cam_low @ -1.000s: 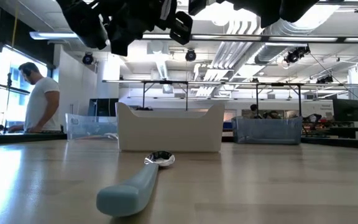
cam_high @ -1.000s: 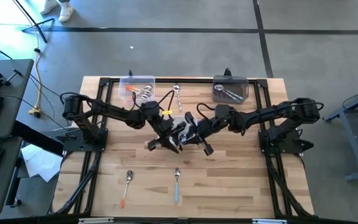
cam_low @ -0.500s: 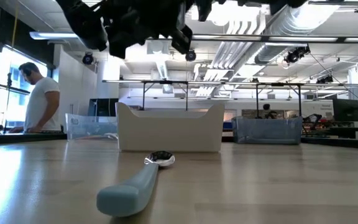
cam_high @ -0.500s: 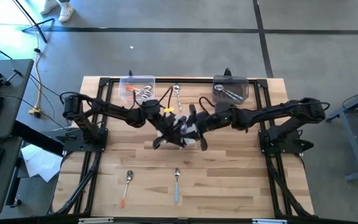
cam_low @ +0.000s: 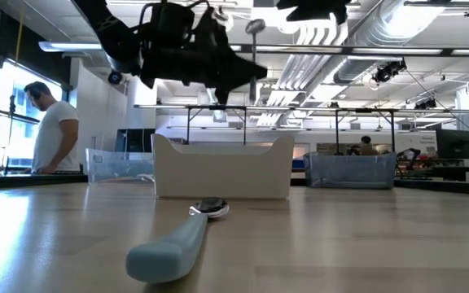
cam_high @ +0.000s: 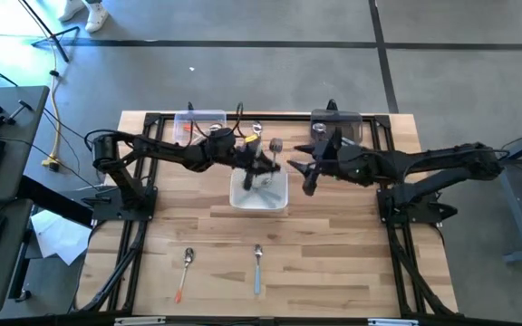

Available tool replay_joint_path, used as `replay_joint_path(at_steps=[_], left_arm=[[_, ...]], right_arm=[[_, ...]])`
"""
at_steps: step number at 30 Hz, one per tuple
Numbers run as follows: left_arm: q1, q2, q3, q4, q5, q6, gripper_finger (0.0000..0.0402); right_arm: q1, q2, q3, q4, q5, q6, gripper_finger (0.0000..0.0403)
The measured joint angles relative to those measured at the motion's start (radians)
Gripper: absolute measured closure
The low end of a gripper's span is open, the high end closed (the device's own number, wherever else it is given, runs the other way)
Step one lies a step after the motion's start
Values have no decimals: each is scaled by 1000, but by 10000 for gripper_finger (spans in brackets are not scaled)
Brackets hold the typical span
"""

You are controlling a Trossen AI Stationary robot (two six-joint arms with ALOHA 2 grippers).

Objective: Sort silverware by color (type)
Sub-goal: Put the blue patterned spoon into the black bin

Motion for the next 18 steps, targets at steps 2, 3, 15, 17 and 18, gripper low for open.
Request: replay_joint_path(at_steps=[2, 3, 15, 17, 18], left_arm=[[-2, 0, 0, -34, -138, 35, 388], [-8, 0, 0, -45, -200, 51, 388], [-86, 0, 0, -30, -607, 77, 388], [-91, 0, 0, -24, -625, 77, 388], [-91, 0, 0, -19, -631, 77, 388]], right_arm=[[17, 15, -8, 17, 82, 28, 201], [23, 26, -17, 37, 119, 40, 201], [33, 350, -29, 417, 538, 100, 201], [24, 382, -29, 478, 536, 88, 202], [19, 398, -29, 516, 528, 75, 203]])
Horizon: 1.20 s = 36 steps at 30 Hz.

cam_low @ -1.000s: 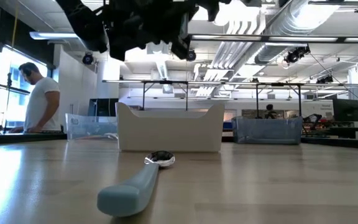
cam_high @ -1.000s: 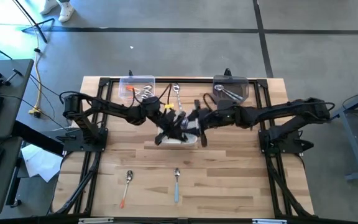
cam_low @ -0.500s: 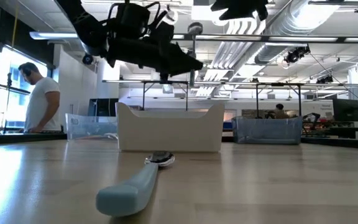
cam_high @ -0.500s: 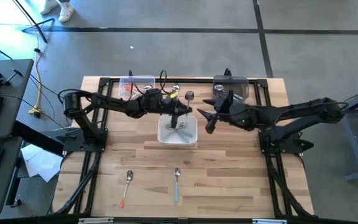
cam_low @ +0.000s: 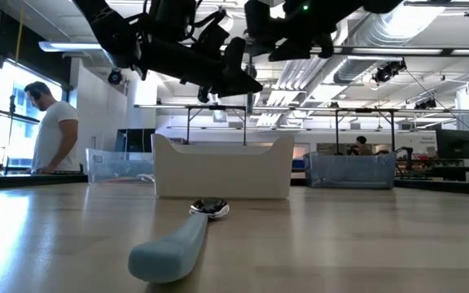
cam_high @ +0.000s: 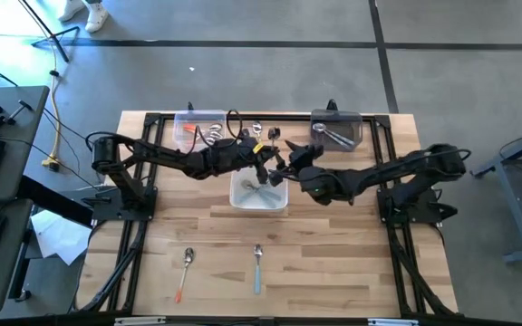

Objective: Sort silverware by color (type)
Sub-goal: Put the blue patterned spoon into the black bin

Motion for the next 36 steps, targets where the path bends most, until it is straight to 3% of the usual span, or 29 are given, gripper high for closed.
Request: replay_joint_path(at_steps=[4, 10, 21, 32, 36], left_arm=[[-11, 0, 0, 10, -5, 0, 386], [-20, 0, 0, 6, 15, 15, 387], [-30, 0, 0, 6, -7, 18, 384], [-29, -1, 2, -26, -8, 59, 307], [-28, -4, -5, -51, 6, 63, 280]], right_arm=[[-23, 25, 2, 76, -5, -30, 212], [-59, 25, 3, 115, -99, -38, 245], [-61, 25, 3, 115, -126, -38, 395], [-62, -87, 3, 91, -134, -160, 399], [-96, -215, 4, -128, -175, -173, 400]])
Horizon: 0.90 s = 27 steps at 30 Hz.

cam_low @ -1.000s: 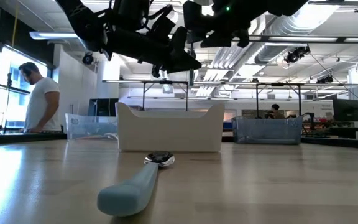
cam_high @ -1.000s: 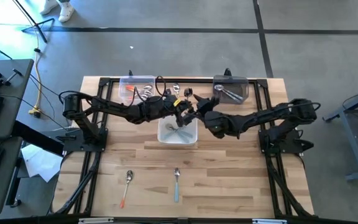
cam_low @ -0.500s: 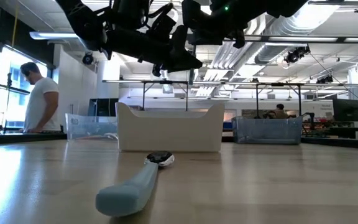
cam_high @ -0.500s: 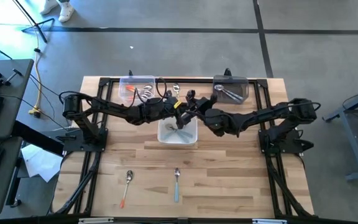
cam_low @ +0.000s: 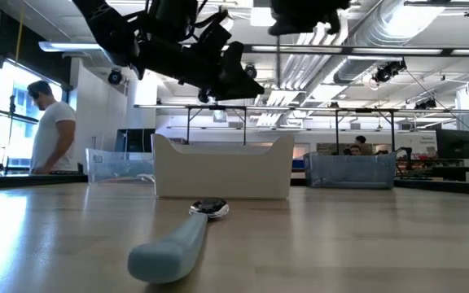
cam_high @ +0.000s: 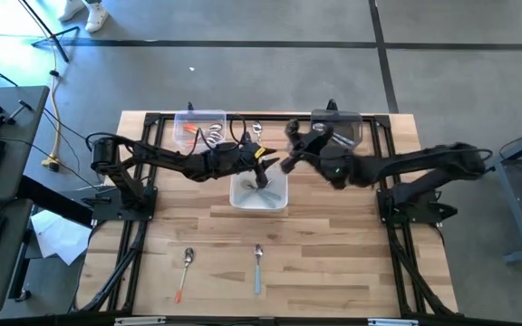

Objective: Sort silverware by color (type)
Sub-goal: Put the blue patterned spoon into the black bin

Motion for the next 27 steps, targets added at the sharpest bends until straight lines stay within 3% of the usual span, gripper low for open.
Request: replay_joint_path(at_steps=[5, 10, 18, 22, 27], left_arm=[[-2, -24, -85, 143, 83, -65, 282], [13, -100, -195, 308, 132, -89, 309], [20, -231, -308, 322, 159, -20, 339], [26, -258, -331, 324, 119, -4, 347], [27, -259, -334, 322, 111, 0, 351]], right_arm=[[-171, -167, 0, -468, -190, 129, 401], [-443, -209, 0, -751, -505, 10, 402], [-810, -69, 0, -750, -851, -387, 402], [-914, 33, 0, -740, -921, -501, 402], [-962, 126, 0, -755, -930, -600, 402]])
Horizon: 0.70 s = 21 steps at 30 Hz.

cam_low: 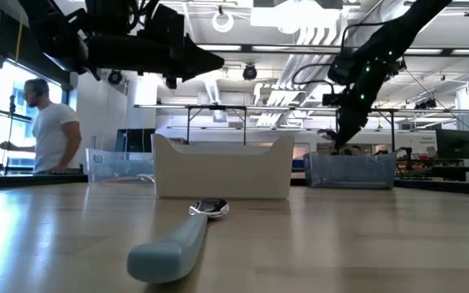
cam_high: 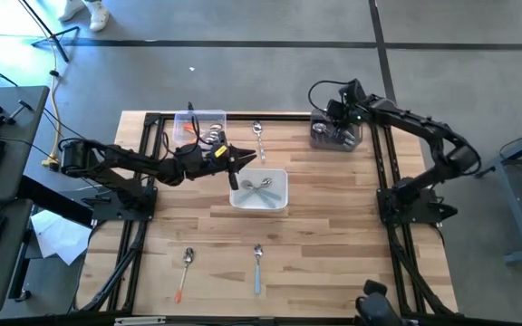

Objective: Sort silverware by color (type)
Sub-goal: Put the blue patterned spoon into the black bin

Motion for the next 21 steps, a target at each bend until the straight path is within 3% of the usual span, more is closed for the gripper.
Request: replay_joint_path(at_steps=[14, 21], left_arm=[[0, 0, 0, 2, -2, -8, 351], [1, 0, 0, -5, 25, 37, 351]], right_arm=[[-15, 123, 0, 22, -20, -14, 400], [-4, 131, 0, 34, 87, 44, 330]])
